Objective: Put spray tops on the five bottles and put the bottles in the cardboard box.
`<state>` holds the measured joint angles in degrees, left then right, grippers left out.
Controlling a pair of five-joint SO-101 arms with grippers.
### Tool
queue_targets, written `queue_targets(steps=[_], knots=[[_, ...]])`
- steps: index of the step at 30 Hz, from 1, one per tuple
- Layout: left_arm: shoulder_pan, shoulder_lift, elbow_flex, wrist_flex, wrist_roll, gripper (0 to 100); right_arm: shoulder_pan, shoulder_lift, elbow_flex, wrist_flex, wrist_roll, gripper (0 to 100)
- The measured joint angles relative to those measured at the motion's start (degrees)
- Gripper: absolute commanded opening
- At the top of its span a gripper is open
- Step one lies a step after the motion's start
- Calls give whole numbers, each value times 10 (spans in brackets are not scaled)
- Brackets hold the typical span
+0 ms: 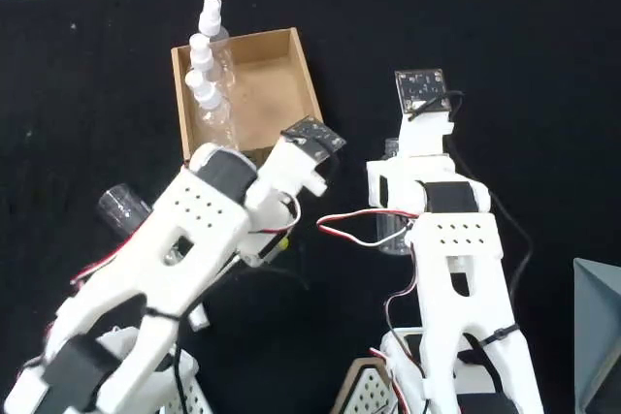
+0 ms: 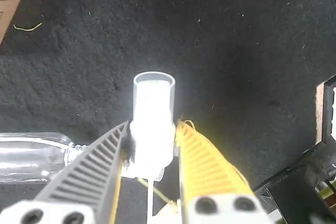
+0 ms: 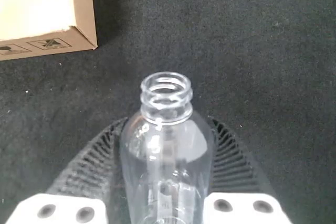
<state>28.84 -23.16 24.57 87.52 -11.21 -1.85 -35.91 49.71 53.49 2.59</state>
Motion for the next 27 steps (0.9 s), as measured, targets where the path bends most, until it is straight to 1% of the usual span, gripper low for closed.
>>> queue_targets(steps=[3, 11, 27], knots=[[0, -35, 26, -19, 2, 29, 0, 0, 0, 0, 0, 102], [0, -103, 32, -21, 2, 29, 0, 0, 0, 0, 0, 102], [0, -114, 48, -26, 2, 29, 0, -1, 0, 0, 0, 100]])
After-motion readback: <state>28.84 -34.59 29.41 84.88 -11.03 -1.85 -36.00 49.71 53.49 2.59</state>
